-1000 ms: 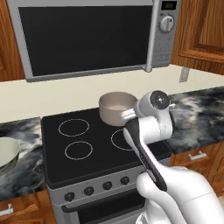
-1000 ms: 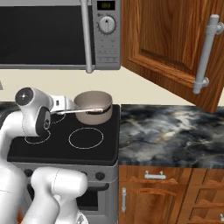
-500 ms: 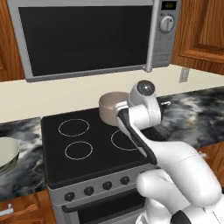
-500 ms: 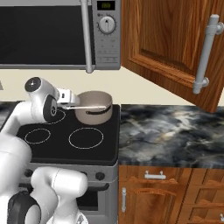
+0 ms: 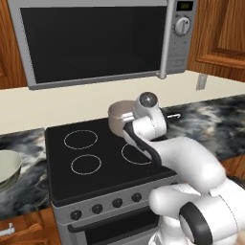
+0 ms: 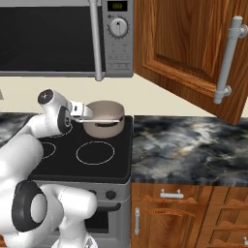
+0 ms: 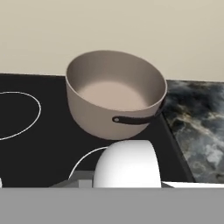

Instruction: Open the cabinet and move the ladle to the pot. Then close the cabinet.

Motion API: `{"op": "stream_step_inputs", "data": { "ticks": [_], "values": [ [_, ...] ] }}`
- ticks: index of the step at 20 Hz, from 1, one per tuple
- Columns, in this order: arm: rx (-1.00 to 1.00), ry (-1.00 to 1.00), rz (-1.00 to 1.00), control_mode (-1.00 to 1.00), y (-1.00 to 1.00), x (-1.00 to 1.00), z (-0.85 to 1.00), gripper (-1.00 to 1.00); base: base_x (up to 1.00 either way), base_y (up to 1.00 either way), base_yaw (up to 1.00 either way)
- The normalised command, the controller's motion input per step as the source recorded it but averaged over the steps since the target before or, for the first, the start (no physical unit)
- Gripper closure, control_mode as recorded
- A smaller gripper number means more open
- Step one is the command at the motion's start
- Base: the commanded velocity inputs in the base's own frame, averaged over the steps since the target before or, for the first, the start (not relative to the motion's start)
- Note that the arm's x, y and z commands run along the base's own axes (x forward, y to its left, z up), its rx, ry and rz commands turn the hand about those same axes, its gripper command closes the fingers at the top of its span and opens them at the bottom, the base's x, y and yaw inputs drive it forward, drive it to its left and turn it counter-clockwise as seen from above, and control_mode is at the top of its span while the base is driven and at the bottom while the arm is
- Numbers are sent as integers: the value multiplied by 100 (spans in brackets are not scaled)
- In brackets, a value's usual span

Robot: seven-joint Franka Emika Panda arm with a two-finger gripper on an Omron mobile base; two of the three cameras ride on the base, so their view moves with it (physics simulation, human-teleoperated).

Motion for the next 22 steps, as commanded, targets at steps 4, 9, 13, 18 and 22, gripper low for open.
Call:
{"op": "stream_step_inputs", "data": {
  "ticks": [4,9,13,18,22],
  "values": [
    [0,0,-6,-100,0,43,-13,100,0,0,0],
    [0,0,-6,-100,2,37,-6,100,0,0,0],
    [0,0,-5,-100,10,35,-15,100,0,0,0],
    [0,0,-4,-100,8,28,-12,100,0,0,0],
    [0,7,-2,-100,1,4,0,100,0,0,0]
  ]
}}
